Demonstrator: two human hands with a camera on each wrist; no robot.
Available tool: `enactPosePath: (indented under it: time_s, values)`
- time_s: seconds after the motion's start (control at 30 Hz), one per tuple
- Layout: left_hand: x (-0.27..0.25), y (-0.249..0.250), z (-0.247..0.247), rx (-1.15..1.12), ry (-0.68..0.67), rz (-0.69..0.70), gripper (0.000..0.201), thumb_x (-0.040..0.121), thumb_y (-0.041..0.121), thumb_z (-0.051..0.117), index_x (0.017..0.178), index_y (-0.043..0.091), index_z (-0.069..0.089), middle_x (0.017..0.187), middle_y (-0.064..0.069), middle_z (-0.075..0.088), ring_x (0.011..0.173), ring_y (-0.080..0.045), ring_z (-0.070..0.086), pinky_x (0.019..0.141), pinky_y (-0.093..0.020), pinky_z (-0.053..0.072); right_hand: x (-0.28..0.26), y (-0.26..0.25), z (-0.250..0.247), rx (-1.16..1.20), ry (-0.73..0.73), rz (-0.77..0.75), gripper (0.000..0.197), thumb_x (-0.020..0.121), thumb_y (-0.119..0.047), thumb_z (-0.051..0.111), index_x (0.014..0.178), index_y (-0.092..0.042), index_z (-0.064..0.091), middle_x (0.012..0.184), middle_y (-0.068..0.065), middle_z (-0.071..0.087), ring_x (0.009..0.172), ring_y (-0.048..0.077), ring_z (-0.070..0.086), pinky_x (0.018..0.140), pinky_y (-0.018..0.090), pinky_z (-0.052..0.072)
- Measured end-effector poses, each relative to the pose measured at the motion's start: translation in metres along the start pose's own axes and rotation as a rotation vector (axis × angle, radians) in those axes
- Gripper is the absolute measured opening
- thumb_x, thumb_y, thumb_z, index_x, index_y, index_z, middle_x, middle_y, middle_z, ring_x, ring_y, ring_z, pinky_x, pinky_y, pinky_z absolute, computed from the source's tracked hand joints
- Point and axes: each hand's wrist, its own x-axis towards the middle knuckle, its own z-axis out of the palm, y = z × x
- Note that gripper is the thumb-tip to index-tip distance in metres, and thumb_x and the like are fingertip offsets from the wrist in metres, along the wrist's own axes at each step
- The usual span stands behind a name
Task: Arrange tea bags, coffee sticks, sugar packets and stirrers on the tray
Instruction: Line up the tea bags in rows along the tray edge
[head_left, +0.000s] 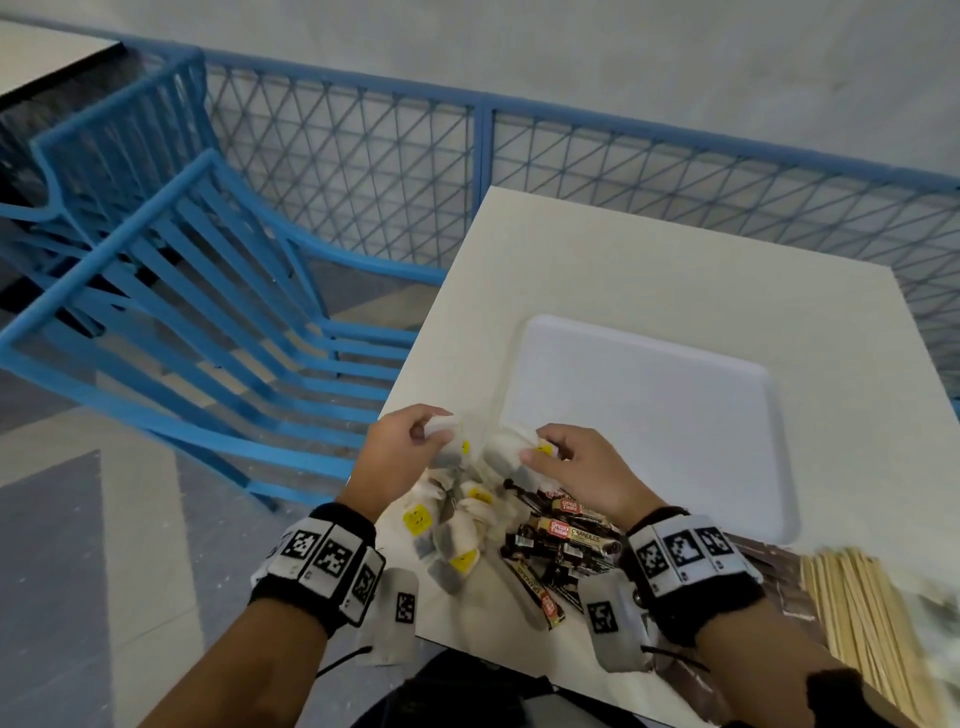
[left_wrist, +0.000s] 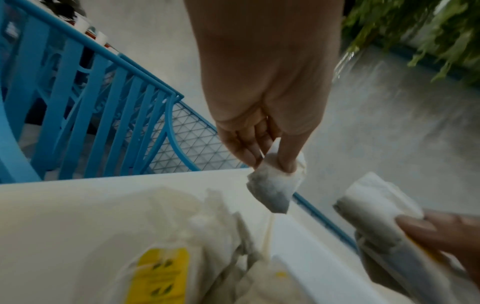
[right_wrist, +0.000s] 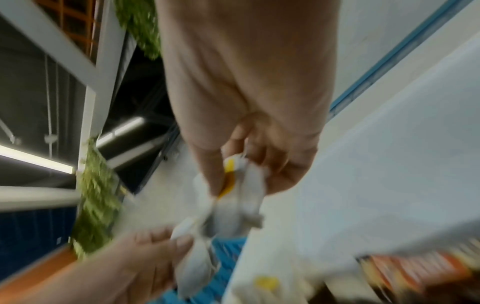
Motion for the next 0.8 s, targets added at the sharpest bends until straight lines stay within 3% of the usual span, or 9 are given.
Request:
enactPosePath:
  time_s: [0.13,0.17,0.23,0.3,0.37,0.47,0.57,0.7,0.8]
  values:
    - [-0.009,0.027,-0.004,-0.166,-0.060,0.007,0.007,0.086,0.019,0.066,0.089,0.025,0.064,0.068,-0.005,0.058,0.060,-0.008,0.050,0.057,-0.010,0.040,-0.011,-0.022,-0.013,0.225,-0.200,-0.062,0.003,0.084,-0.015,0.067,0.085,-0.018,0.067,0.074,-0.002,0.060,0.066,0.004,0.051,0.066,0.015,0.041]
    - [-0.012,0.033,-0.004,-0.221,-0.114,0.017,0.012,0.086,0.014,0.066,0.087,0.026,0.065,0.069,-0.007,0.060,0.059,-0.006,0.051,0.059,-0.012,0.043,-0.011,-0.026,-0.012,0.262,-0.226,-0.079,0.009,0.083,-0.012,0.068,0.088,-0.018,0.066,0.079,0.001,0.063,0.070,0.006,0.055,0.070,0.017,0.043]
    - [-0.016,0.040,0.000,-0.337,-0.206,0.021,0.028,0.084,-0.001,0.062,0.085,0.026,0.067,0.079,-0.015,0.065,0.069,-0.013,0.058,0.066,-0.028,0.049,-0.009,-0.029,-0.008,0.279,-0.227,-0.104,0.019,0.081,-0.011,0.070,0.094,-0.021,0.060,0.079,0.004,0.064,0.069,0.010,0.054,0.068,0.021,0.043]
    - [-0.020,0.043,0.004,-0.395,-0.225,0.013,0.038,0.082,-0.012,0.058,0.084,0.024,0.067,0.081,-0.008,0.067,0.076,-0.025,0.059,0.068,-0.039,0.051,-0.005,-0.030,-0.002,0.225,-0.146,-0.090,0.027,0.080,-0.013,0.071,0.098,-0.025,0.054,0.073,-0.003,0.061,0.063,0.006,0.050,0.063,0.017,0.041]
    - [-0.022,0.045,0.008,-0.414,-0.209,0.017,0.038,0.082,-0.014,0.056,0.085,0.022,0.067,0.077,0.001,0.067,0.074,-0.026,0.059,0.071,-0.045,0.052,-0.002,-0.026,0.002,0.192,-0.072,-0.051,0.034,0.080,-0.016,0.072,0.104,-0.028,0.050,0.075,-0.006,0.058,0.069,0.007,0.052,0.068,0.020,0.043]
    - [-0.025,0.045,0.012,-0.441,-0.169,0.046,0.027,0.085,-0.007,0.059,0.089,0.019,0.065,0.072,0.008,0.069,0.071,-0.015,0.061,0.070,-0.035,0.052,0.000,-0.022,0.006,0.136,-0.041,-0.032,0.030,0.081,-0.020,0.070,0.109,-0.023,0.057,0.085,0.000,0.059,0.080,0.014,0.054,0.077,0.030,0.046]
    - [-0.031,0.049,0.013,-0.531,-0.132,0.055,0.008,0.087,0.010,0.060,0.094,0.014,0.063,0.072,0.008,0.069,0.069,-0.006,0.062,0.065,-0.017,0.050,-0.001,-0.021,0.007,0.051,-0.018,-0.070,0.014,0.085,-0.022,0.066,0.094,-0.011,0.065,0.078,0.000,0.059,0.071,0.013,0.049,0.066,0.026,0.039]
    - [-0.038,0.045,0.006,-0.602,-0.165,0.111,0.032,0.084,0.034,0.065,0.108,0.013,0.062,0.101,0.005,0.067,0.092,-0.001,0.063,0.077,-0.013,0.048,-0.004,-0.028,0.005,0.117,-0.074,-0.093,0.012,0.085,-0.024,0.067,0.088,-0.012,0.065,0.060,-0.013,0.051,0.058,0.006,0.042,0.057,0.019,0.033]
    - [-0.040,0.040,-0.001,-0.514,-0.314,0.078,0.053,0.070,0.043,0.070,0.116,0.020,0.059,0.115,0.005,0.066,0.109,-0.006,0.060,0.089,-0.019,0.048,-0.004,-0.040,0.009,0.139,-0.171,-0.123,0.006,0.084,-0.018,0.067,0.081,-0.018,0.062,0.045,-0.021,0.049,0.045,-0.001,0.039,0.052,0.011,0.031]
